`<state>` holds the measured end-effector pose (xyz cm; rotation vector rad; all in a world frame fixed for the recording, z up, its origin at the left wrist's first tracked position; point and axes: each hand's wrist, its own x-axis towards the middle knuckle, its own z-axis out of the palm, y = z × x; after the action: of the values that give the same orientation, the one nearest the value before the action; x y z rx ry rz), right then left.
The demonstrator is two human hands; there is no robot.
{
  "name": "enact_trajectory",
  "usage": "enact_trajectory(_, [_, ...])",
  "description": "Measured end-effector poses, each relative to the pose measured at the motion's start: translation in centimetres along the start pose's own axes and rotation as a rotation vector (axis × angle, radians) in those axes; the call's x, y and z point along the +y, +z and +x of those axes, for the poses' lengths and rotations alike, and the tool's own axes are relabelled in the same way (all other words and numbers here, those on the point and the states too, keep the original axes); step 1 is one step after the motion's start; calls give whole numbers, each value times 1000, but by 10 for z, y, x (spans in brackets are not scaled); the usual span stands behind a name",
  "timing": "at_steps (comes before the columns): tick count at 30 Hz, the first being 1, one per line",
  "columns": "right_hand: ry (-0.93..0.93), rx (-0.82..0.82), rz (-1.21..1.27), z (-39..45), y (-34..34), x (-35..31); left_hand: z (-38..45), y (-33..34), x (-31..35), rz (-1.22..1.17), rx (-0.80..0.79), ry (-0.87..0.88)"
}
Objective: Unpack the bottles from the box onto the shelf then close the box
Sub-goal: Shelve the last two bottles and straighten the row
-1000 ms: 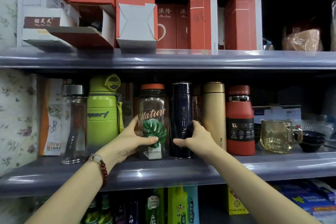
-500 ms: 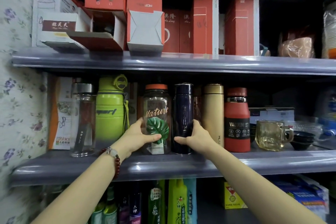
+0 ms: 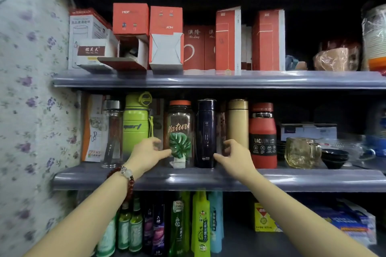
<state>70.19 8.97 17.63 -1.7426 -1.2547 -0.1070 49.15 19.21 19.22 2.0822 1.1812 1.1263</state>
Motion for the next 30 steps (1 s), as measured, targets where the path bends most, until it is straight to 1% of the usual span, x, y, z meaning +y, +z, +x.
enact_trajectory(2, [-33, 6, 21, -11, -8, 6, -20, -1, 2, -1, 58, -7])
enact_trajectory(4, [-66, 0, 26, -23, -15, 10, -40, 2, 4, 2, 83, -19])
enact_trajectory(10, [-130, -104, 58, -61, -28, 7, -96, 8, 19, 72, 57, 13])
enact_trajectory(15, [-143, -182, 106, -83, -7, -10, -120, 0, 10, 115, 83, 52])
enact_trajectory(19, [-159, -274, 142, -102, 29, -34, -137, -17, -19, 129, 127, 11])
enact_trajectory(23, [-174, -360, 181, -126, 85, -60, -163, -42, -66, 175, 170, -76])
enact_trajectory(27, [-248, -489, 191, -157, 147, -92, -199, -80, -119, 225, 189, -203])
enact_trajectory(30, [-293, -626, 211, -183, 196, -115, -230, -107, -156, 283, 227, -325])
